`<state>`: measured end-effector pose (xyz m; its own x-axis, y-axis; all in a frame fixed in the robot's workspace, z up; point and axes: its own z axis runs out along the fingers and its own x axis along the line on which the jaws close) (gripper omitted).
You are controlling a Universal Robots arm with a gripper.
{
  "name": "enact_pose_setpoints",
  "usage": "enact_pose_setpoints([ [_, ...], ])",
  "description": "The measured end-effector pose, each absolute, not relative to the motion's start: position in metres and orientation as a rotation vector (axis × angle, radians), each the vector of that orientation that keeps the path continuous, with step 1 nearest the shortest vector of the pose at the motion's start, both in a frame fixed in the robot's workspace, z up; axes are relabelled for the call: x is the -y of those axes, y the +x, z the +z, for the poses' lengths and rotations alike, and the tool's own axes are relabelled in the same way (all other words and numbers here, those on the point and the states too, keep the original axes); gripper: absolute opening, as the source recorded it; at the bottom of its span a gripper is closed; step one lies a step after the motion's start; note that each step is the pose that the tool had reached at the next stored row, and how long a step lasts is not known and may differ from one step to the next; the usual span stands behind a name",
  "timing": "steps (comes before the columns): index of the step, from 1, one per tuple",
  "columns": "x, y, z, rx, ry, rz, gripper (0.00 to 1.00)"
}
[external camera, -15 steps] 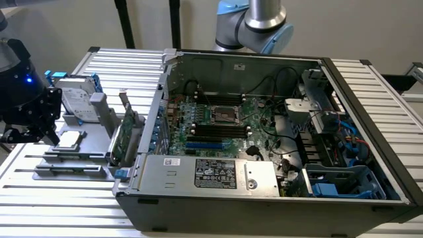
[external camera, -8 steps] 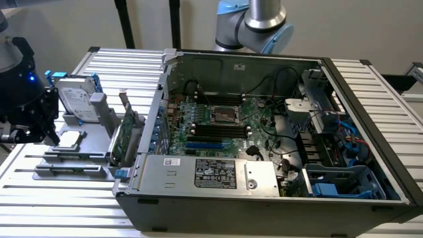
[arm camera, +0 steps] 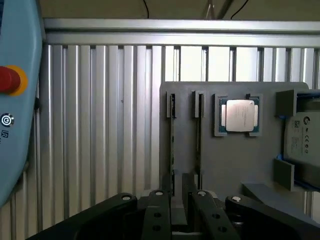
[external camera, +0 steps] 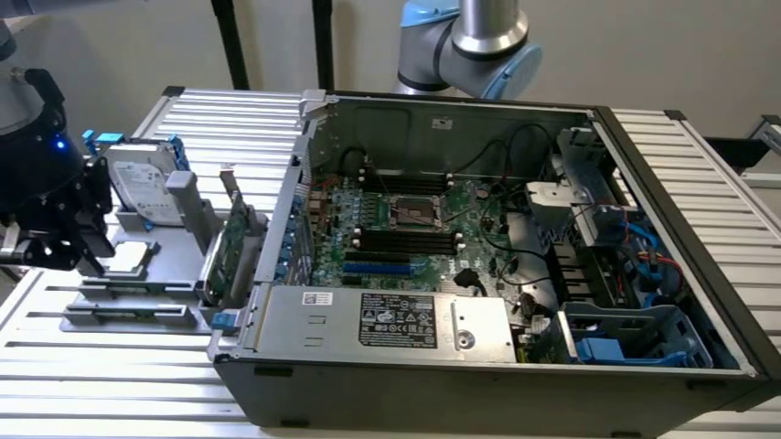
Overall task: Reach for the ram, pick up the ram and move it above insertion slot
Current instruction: 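Pick up the ram and move it above insertion slot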
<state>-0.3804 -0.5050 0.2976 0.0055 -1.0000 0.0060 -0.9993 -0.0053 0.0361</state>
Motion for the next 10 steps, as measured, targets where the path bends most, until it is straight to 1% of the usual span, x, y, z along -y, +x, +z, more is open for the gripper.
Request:
enact_pose_setpoints([
  [2, 0.505, -0.381, 0.294, 2.197, 2.209, -0.028, 0.36],
  [10, 0.506, -0.383, 0.28, 2.199, 2.211, -0.023, 0.36],
])
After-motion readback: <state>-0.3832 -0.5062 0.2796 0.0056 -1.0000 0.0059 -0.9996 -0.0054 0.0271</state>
